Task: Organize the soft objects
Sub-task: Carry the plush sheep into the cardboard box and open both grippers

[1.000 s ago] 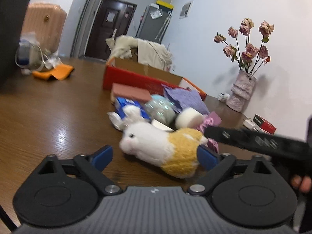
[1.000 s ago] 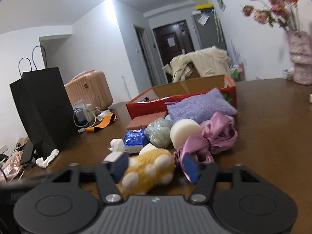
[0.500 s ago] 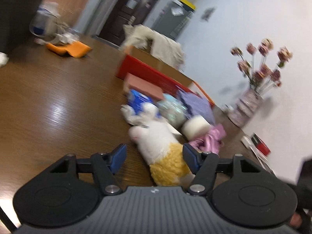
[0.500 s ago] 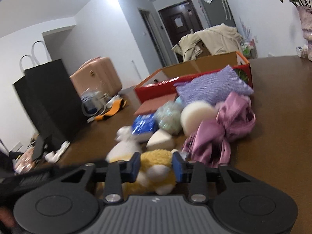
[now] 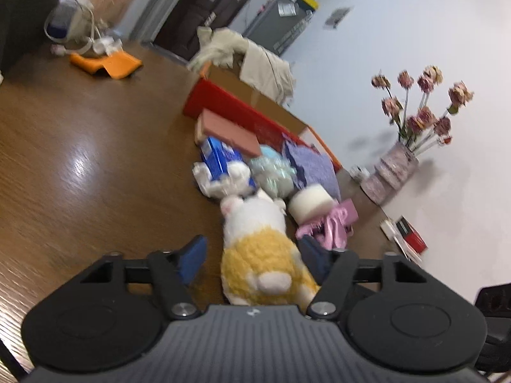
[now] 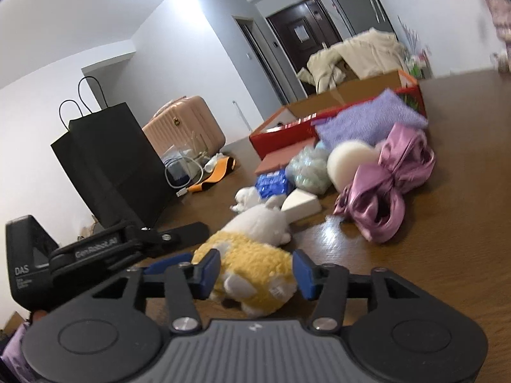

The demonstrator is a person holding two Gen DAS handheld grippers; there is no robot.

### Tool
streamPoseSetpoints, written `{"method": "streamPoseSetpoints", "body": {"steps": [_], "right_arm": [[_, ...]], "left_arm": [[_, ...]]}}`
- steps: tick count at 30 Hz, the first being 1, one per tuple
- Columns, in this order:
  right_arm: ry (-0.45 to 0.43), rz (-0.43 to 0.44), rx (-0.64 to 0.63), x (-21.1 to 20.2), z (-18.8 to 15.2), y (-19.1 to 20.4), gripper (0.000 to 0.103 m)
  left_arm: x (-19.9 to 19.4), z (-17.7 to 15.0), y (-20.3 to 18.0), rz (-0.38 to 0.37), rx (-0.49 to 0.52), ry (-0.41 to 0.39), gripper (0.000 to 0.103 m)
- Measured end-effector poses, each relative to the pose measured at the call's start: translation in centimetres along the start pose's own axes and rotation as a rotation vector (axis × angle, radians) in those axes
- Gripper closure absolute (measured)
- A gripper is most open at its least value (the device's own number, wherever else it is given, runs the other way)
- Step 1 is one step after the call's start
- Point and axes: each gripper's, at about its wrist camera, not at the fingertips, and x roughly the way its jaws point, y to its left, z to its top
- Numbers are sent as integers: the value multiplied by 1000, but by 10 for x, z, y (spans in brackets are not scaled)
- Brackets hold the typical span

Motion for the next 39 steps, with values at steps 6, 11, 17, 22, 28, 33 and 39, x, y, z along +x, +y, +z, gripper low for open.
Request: {"method": "streamPoseSetpoints", "body": {"steps": [6, 11, 17, 22, 28, 33, 39], "right_arm": [[16, 17, 77, 9, -10, -14, 55], [-8, 23, 58, -6, -11, -9, 58], [-91, 38, -21, -28, 22, 5, 58], [-166, -14, -146, -6, 99, 11, 58], [-174, -12, -144, 77, 211, -14, 58], [-66, -52, -29, 177, 265, -56, 58], [57, -85, 60, 257, 248, -86, 59]], "left_arm": [[-1, -9, -6, -22, 56, 21, 54], [-16, -13, -13, -56, 65, 6, 56], [-25, 12, -37, -125, 96, -80, 56], [11, 76, -62, -153, 170, -199, 56], [99, 190, -55, -143, 142, -184, 56], [186, 239, -28, -16, 120, -90, 56], [228, 241, 3, 144, 153, 0, 54]]}}
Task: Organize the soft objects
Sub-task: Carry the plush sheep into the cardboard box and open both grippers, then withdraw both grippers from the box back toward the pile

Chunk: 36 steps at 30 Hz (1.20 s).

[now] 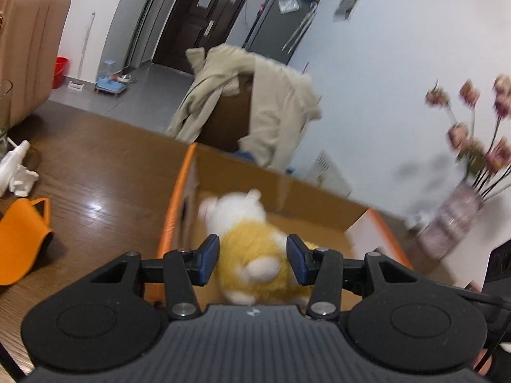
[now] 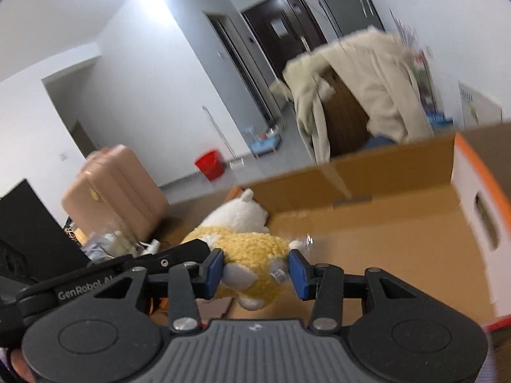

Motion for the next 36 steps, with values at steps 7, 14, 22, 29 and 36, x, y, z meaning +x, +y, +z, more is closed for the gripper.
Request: {"method": "streamPoseSetpoints", "body": {"steps": [7, 14, 22, 29, 36], "right_arm": [[68, -15, -101, -1, -14, 12, 61], [-63, -40, -175, -91, 3, 32, 58], [-216, -118, -312, -223, -19, 50, 39], [-309, -217, -419, -305, -71, 60, 24], [-328, -183, -452, -351, -168, 62, 13]], "left_arm": [[-40, 0, -8, 48, 125, -50, 37], [-123, 2, -36, 73, 239, -171, 21], [-217, -28, -58, 76, 321, -248, 10], [-274, -80, -69, 94, 373, -294, 2], [-317, -153, -61, 82, 369, -338, 0]]}}
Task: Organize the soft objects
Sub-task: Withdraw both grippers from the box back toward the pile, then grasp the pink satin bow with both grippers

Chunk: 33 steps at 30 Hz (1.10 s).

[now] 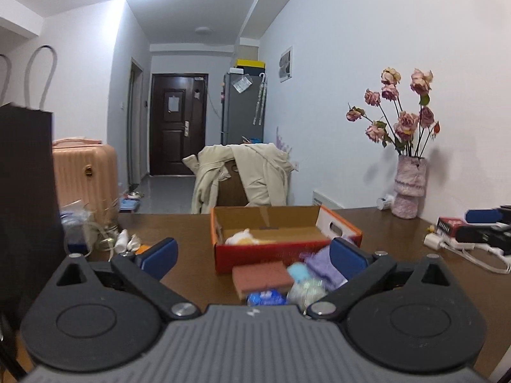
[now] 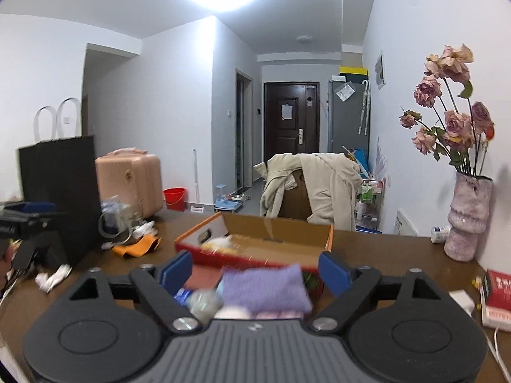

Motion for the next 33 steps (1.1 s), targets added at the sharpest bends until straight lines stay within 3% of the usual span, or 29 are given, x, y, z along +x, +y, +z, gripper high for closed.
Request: {"method": "streamPoseSetpoints", "body": {"steps": [3, 7, 14, 23, 26, 28, 31, 33], "right_arm": [[16, 39, 17, -16, -36, 12, 11], [68, 11, 57, -15, -72, 27, 11], [133, 3, 105, -10, -113, 52, 11], [147, -81, 221, 16, -108, 20, 13], [154, -70, 197, 37, -102, 11, 22], [138, -95, 182, 52, -93, 0, 24], [132, -103, 208, 75, -79, -28, 31], [138, -77, 228, 92, -73, -47, 33]], "left_arm": [[-15, -25, 3, 32, -34, 1, 0], [-20, -50, 6, 48, -81, 51, 0], [-14, -81, -3, 9, -93, 139, 0], [25, -99, -26, -92, -120, 222, 0], [44, -99, -38, -135, -132, 246, 0], [62, -96, -49, -205, -148, 284, 0], [94, -91, -69, -300, -154, 313, 5], [116, -88, -85, -310, -148, 329, 14]]}}
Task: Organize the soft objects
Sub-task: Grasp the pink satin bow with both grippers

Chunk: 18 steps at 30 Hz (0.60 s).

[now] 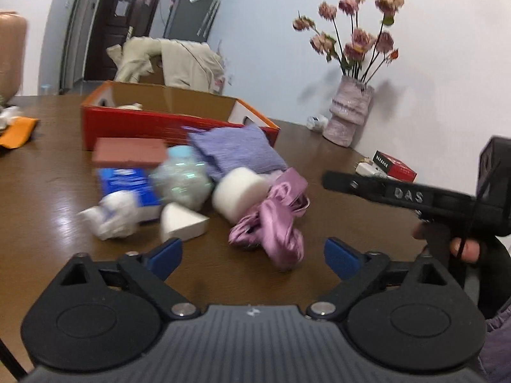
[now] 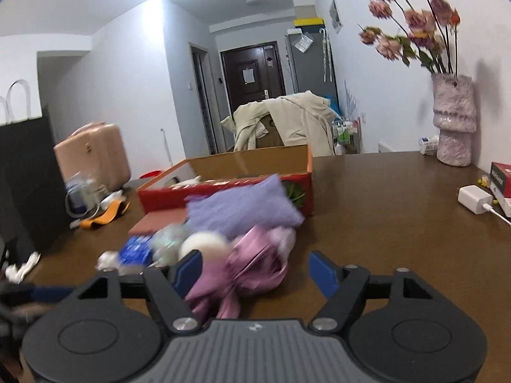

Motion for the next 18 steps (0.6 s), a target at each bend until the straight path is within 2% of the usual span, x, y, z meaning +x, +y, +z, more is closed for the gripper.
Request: {"method": "streamPoseSetpoints", "body": {"steps": [3, 6, 7, 8, 9, 14, 15, 16, 18], "right_arm": [[47, 85, 39, 32, 8, -21, 34], [74, 176, 126, 57, 0, -37, 41], [86, 203, 152, 65, -5, -41, 47], [100, 213, 167, 70, -10, -43, 60], [116, 222, 181, 74, -14, -44, 65], [130, 222, 220, 76, -18, -50, 76], [129, 217, 225, 76, -19, -50, 77], [128, 210, 231, 75, -19, -50, 78], [128, 188, 255, 69, -22, -50, 80]], "left_arm": [[36, 10, -5, -4, 1, 26, 22], [64, 11, -1, -13, -46, 85, 26], [70, 11, 1, -15, -57, 99, 27], [75, 10, 3, -16, -63, 113, 29], [77, 9, 5, -20, -65, 115, 31], [79, 9, 15, -42, -113, 103, 56], [78, 9, 15, -48, -117, 108, 66], [79, 9, 16, -55, -118, 118, 79], [76, 9, 15, -58, -125, 121, 82]]}}
